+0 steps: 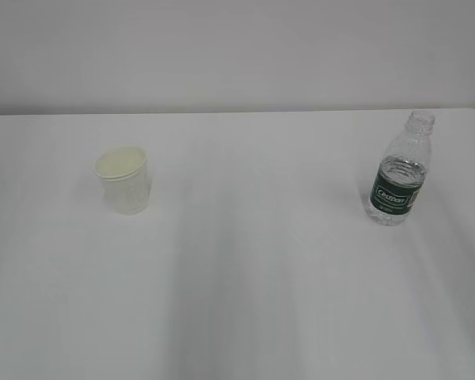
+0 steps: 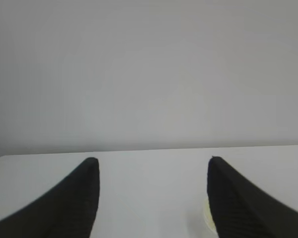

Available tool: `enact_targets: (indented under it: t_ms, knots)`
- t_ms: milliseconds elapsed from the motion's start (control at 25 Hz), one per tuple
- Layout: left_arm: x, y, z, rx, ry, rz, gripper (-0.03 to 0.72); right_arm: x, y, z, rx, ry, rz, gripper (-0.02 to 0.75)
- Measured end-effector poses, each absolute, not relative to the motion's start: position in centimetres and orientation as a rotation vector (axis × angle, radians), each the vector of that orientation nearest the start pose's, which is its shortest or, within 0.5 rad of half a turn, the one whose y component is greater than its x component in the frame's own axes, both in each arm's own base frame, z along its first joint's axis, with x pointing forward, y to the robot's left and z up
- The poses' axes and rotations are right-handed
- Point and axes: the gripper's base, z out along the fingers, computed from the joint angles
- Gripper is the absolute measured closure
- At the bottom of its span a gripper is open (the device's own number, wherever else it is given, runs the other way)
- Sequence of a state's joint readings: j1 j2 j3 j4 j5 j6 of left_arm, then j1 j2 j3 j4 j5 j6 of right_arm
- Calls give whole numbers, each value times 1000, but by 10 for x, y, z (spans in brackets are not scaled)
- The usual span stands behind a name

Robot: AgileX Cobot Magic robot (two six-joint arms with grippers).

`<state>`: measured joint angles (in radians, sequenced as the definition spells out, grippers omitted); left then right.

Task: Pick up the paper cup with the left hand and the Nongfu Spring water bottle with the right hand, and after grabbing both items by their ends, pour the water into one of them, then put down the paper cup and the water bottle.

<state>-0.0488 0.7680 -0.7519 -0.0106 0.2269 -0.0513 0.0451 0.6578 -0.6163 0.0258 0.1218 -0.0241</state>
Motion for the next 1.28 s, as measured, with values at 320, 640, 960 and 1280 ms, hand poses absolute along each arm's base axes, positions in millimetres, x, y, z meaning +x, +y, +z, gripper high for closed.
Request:
enact_targets:
  t_ms: [320,640,960,1280]
  knots:
    - [195,-10,367,-11,1664,-84,203,169,8,344,-29,1656,42,186]
    - [219,-11,354,-15,1684,-86,204,188,8,333,-27,1687,42,186]
    - [221,-10,331,-30,1632,-93,205,203,9,314,-23,1639,38,186]
    - [216,-9,311,-35,1595,-92,205,214,9,279,-9,1662,55,186]
